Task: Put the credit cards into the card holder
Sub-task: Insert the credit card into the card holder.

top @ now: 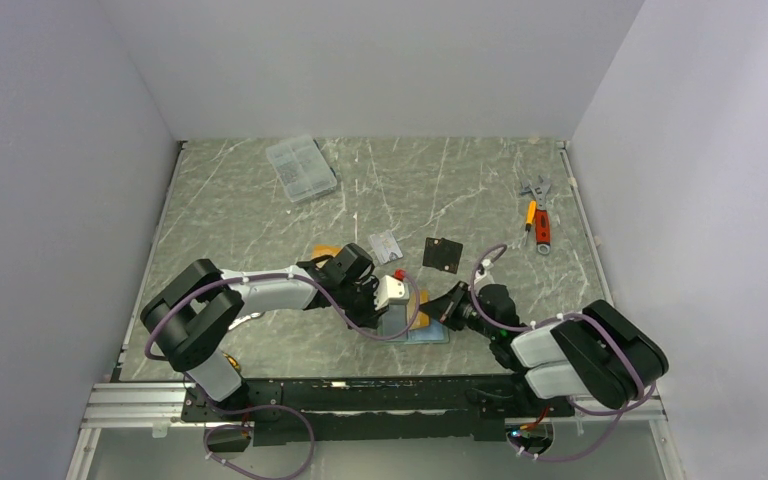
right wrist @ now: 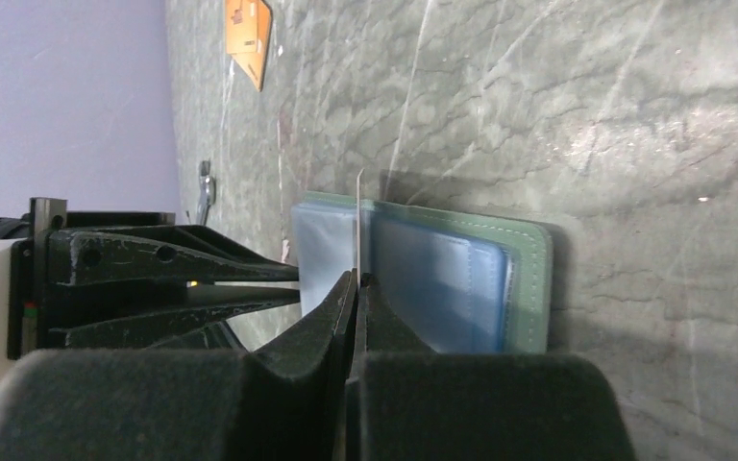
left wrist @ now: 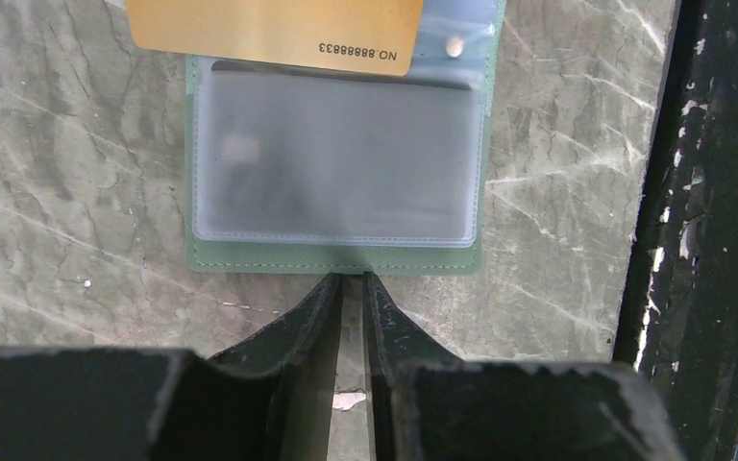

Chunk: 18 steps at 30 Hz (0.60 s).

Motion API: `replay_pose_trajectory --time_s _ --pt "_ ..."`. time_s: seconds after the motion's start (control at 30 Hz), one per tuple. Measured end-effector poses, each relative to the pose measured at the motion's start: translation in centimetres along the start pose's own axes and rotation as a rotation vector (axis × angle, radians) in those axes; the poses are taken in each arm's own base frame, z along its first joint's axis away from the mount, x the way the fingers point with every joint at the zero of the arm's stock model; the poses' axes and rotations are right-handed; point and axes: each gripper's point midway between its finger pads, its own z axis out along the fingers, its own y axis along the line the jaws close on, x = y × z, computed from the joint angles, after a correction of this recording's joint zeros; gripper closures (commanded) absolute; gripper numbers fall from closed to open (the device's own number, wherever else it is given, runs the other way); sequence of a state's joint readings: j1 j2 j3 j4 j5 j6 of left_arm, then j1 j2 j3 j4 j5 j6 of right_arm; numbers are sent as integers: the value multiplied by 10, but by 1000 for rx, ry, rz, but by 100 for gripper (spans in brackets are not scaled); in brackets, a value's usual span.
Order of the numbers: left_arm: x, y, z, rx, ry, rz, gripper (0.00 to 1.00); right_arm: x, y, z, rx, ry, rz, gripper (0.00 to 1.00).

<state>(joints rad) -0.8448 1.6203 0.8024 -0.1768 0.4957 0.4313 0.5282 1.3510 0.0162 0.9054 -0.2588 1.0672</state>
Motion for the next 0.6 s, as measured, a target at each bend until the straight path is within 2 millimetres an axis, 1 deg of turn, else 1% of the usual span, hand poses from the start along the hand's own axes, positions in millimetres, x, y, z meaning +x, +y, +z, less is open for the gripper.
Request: replay_pose_trajectory --time_s 0.23,0.6 --pt "-1 1 1 -6 -6 1 82 -4 11 -2 -35 -23 6 100" --pt "-1 1 1 -9 -7 0 84 -5 12 -2 -29 -36 15 100"
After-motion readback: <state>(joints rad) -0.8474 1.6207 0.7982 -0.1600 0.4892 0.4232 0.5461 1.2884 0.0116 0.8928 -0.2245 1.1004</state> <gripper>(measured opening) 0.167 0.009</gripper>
